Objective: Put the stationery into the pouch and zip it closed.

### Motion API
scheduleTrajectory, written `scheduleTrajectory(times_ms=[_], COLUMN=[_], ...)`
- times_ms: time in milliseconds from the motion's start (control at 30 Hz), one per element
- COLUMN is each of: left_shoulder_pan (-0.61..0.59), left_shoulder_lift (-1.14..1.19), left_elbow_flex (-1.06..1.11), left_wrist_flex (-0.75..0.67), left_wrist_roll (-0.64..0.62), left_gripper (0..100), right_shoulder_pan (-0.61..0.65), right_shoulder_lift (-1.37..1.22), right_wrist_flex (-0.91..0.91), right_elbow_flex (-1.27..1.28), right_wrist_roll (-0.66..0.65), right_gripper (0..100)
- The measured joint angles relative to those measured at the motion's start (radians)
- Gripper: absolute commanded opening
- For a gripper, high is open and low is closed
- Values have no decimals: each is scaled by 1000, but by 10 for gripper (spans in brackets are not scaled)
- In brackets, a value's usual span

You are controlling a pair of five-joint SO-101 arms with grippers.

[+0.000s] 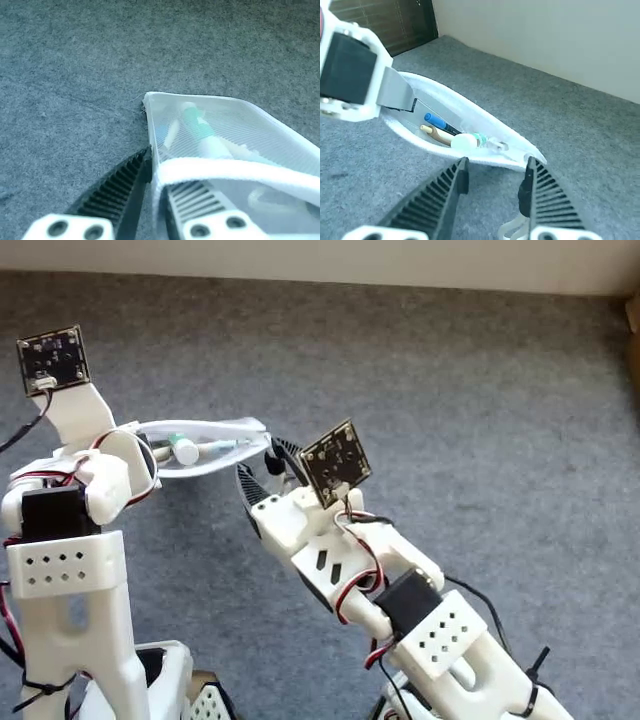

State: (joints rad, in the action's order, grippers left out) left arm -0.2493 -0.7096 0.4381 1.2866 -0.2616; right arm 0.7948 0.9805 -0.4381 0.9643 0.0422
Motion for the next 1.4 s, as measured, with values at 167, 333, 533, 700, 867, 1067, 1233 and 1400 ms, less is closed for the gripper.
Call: scheduleTrajectory(times_ms=[167, 333, 533, 700, 867, 1067, 1233, 1400], left_shoulder_pan=[0, 0, 0, 0, 0, 0, 0, 0], left_shoulder_lift=[0, 0, 0, 0, 0, 0, 0, 0], left_elbow_flex=[0, 0, 0, 0, 0, 0, 0, 0], left_wrist_flex=[0, 0, 0, 0, 0, 0, 0, 0], left_wrist_roll=[0, 0, 0, 0, 0, 0, 0, 0], left_gripper=[8, 8, 8, 8, 8, 8, 8, 8], right_shoulder_pan=[-26, -66, -72, -72, -72, -75, -104, -121], right_shoulder_lift=[0, 0, 0, -5, -109, -226, -239, -239], right_wrist_flex=[-6, -6, -6, 5, 137, 252, 279, 279], right_elbow_flex=[52, 60, 60, 84, 110, 112, 112, 112], right_wrist_roll=[0, 0, 0, 0, 0, 0, 0, 0], right_gripper=[170, 170, 170, 170, 170, 170, 166, 57])
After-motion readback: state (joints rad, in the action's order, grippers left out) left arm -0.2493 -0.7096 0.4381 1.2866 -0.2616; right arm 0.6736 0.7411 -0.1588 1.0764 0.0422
